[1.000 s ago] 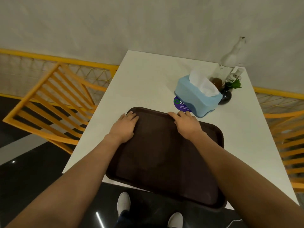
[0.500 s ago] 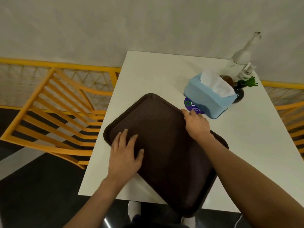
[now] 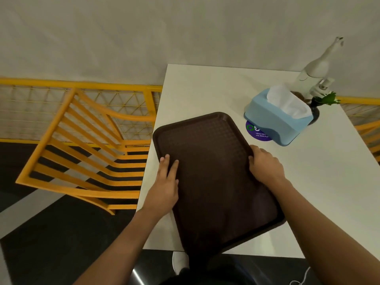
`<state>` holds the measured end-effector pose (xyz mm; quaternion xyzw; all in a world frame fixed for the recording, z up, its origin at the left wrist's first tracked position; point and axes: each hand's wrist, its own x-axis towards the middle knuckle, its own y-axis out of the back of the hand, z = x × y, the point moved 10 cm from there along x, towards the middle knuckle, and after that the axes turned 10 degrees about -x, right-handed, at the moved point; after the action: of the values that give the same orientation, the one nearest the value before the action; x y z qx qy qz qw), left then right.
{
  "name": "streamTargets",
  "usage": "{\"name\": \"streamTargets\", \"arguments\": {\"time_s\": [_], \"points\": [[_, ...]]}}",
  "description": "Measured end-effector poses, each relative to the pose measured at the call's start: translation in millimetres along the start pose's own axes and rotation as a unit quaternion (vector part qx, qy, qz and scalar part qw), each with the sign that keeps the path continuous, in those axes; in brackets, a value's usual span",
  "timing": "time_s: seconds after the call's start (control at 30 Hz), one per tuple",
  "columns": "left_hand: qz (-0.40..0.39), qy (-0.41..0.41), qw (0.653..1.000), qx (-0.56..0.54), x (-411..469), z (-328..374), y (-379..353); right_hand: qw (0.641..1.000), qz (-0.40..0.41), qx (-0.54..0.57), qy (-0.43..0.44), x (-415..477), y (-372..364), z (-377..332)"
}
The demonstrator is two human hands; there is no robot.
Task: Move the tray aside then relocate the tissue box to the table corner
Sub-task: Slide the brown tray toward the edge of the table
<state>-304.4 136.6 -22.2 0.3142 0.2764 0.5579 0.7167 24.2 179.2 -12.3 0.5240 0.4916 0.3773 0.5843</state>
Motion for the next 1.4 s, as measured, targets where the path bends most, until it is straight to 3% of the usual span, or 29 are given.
{"name": "streamTargets", "arguments": {"time_s": [0.2, 0.37, 1.1, 1.4], "points": [[0.098, 0.122, 0.987, -0.042, -6, -29, 33, 0.997, -0.014, 0.072, -0.008, -27, -10, 13], [0.105, 0.132, 0.986, -0.016, -7, -25, 28, 0.996, -0.026, 0.077, 0.018, -35, -18, 10], [0.097, 0.052, 0.991, 0.076, 100, -35, 65, 0.995, -0.030, 0.100, -0.001, 14, -5, -34], [0.097, 0.038, 0.994, 0.036, 109, -41, 70, 0.993, -0.034, 0.108, -0.017, 24, -7, -38]]}}
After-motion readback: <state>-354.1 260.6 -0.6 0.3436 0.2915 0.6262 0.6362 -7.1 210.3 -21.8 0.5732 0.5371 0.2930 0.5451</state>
